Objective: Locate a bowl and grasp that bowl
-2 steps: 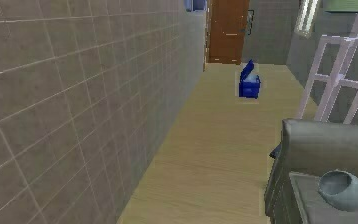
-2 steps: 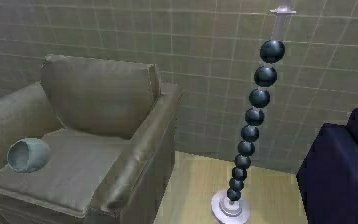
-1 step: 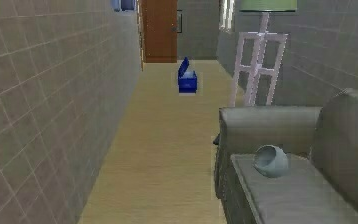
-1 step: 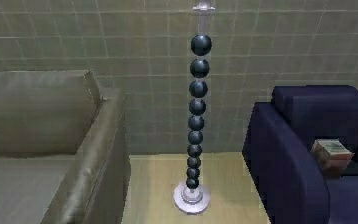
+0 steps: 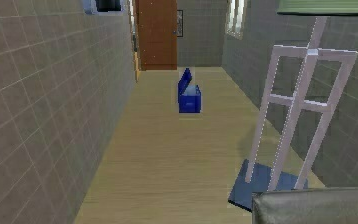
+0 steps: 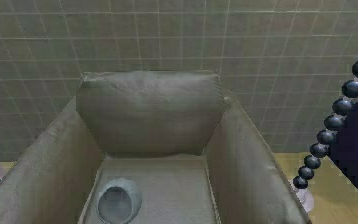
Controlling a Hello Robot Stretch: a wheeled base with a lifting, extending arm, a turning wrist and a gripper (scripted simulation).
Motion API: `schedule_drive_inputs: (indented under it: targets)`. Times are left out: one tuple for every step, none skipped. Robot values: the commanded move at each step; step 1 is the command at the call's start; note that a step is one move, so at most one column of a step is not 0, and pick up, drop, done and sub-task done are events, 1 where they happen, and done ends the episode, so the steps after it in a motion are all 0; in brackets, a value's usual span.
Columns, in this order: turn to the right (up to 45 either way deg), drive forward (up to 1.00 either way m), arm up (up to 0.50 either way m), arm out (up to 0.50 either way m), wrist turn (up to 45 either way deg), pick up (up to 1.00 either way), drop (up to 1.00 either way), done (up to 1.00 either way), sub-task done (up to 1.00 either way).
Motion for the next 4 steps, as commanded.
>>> schedule_drive_inputs:
  targets:
    - [-15.0,0.0,0.0,0.0,0.0,0.0,0.0,0.0,0.0]
    - [0.0,0.0,0.5,0.0,0.0,0.0,0.0,0.0,0.0]
    - [0.0,0.0,0.16,0.0,0.0,0.0,0.0,0.0,0.0]
    - [0.0,0.0,0.0,0.18,0.0,0.0,0.0,0.0,0.0]
